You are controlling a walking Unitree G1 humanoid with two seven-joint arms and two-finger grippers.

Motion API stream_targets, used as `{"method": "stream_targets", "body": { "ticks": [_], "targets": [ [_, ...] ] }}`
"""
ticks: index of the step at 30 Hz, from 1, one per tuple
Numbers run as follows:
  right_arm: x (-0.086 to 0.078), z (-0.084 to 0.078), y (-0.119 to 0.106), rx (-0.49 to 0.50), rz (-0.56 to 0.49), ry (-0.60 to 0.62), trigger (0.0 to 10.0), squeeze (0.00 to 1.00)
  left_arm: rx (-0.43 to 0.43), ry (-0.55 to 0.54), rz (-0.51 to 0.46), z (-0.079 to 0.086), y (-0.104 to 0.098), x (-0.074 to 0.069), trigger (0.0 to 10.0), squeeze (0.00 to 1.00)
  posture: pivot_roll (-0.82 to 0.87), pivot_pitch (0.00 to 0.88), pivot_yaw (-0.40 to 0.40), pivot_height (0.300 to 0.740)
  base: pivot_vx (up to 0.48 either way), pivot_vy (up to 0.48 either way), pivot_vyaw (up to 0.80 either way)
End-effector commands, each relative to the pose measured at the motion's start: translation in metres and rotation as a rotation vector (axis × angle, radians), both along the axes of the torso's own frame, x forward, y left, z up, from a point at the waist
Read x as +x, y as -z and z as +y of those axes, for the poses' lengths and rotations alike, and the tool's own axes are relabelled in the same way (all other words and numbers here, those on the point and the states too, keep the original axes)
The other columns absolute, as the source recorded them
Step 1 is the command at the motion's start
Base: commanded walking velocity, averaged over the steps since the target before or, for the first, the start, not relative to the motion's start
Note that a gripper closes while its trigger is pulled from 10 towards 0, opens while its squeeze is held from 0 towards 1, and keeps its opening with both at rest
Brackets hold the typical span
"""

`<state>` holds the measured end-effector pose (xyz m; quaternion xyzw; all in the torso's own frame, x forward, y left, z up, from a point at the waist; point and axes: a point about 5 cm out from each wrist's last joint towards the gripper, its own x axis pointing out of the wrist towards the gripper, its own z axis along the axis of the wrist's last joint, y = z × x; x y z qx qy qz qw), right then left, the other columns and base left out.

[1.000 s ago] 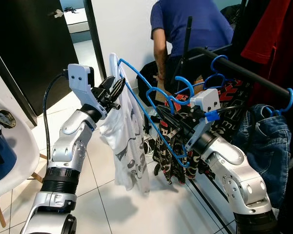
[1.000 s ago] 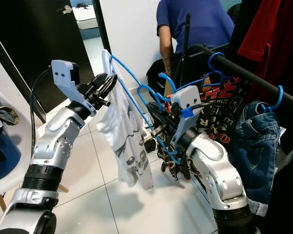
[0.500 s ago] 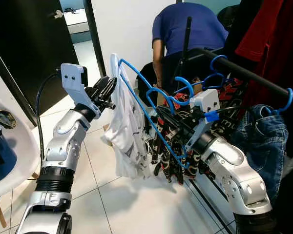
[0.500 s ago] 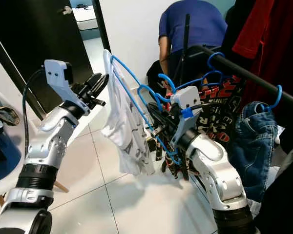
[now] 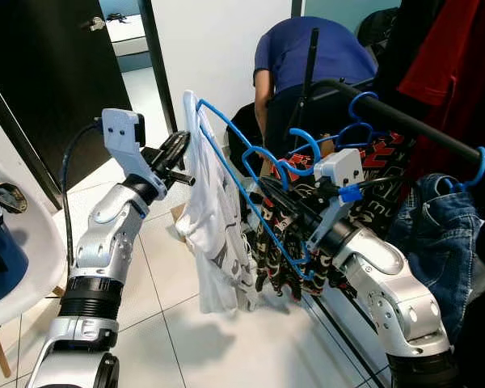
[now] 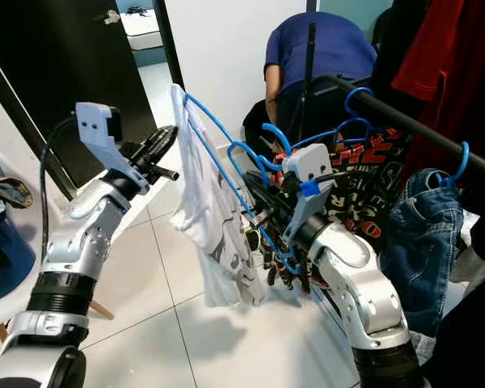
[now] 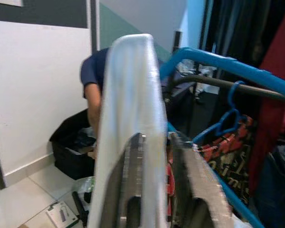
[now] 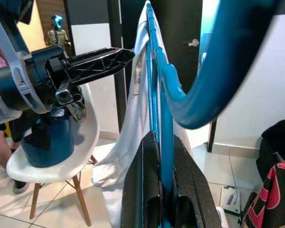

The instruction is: Hang hanger

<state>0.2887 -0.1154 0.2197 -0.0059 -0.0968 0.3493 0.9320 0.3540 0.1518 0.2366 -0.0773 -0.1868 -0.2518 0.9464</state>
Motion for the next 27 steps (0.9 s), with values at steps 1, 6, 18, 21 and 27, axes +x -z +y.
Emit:
{"method": "stream_targets", "body": {
  "ticks": [1,6,18,21,27],
  "targets": [
    [-0.003,0.003,-0.006,0.010,-0.030,-0.018,10.0,0.00,0.010,0.017,0.003,-0.002,0.001,-0.002,10.0,1.00,-0.03,0.000,0.069,0.740,0.000,0.000,0.00],
    [-0.003,0.004,-0.006,0.011,-0.030,-0.019,10.0,0.00,0.012,0.010,0.003,-0.001,0.001,-0.002,10.0,1.00,-0.03,0.000,0.069,0.740,0.000,0.000,0.00],
    [-0.004,0.003,-0.006,0.008,-0.026,-0.023,10.0,0.00,0.080,-0.162,0.037,0.018,0.008,0.009,8.7,0.00,-0.04,0.000,0.072,0.740,0.000,0.000,0.00],
    [-0.004,0.003,-0.006,0.008,-0.026,-0.023,10.0,0.00,0.106,-0.150,0.040,0.016,0.011,0.008,1.5,0.00,-0.04,0.000,0.072,0.740,0.000,0.000,0.00],
    [-0.004,0.003,-0.006,0.009,-0.028,-0.024,10.0,0.00,0.115,-0.151,0.042,0.015,0.013,0.007,1.5,0.00,-0.04,0.000,0.072,0.740,0.000,0.000,0.00]
  ]
}}
